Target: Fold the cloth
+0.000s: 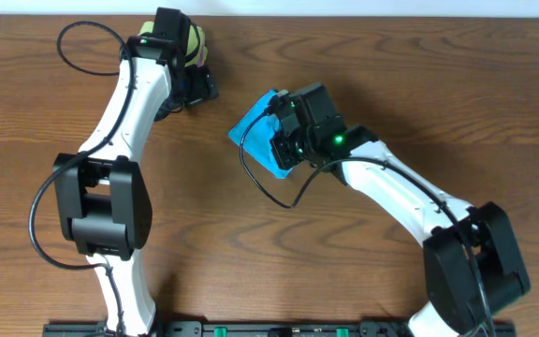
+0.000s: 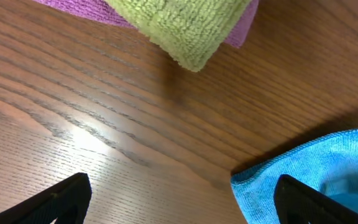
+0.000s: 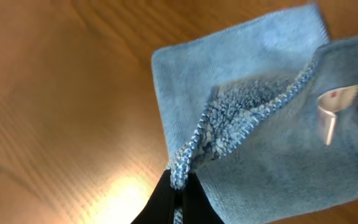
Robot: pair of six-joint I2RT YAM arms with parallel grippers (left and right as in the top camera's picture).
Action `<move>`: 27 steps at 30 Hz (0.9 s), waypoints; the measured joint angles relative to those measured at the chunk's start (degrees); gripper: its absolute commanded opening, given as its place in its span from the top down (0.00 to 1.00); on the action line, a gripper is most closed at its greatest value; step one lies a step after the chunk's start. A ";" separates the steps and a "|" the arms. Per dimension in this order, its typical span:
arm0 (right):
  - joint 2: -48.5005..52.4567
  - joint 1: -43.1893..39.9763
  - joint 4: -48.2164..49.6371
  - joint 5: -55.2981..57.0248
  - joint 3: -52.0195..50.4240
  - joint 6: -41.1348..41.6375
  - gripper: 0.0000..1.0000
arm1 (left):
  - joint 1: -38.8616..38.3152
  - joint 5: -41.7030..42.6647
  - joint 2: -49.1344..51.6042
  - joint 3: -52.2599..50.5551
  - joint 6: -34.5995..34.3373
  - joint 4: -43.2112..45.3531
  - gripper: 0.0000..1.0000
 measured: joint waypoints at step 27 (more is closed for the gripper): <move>2.62 5.03 8.79 2.16 0.04 5.51 0.01 | -0.02 0.00 -0.02 0.00 0.22 1.46 0.05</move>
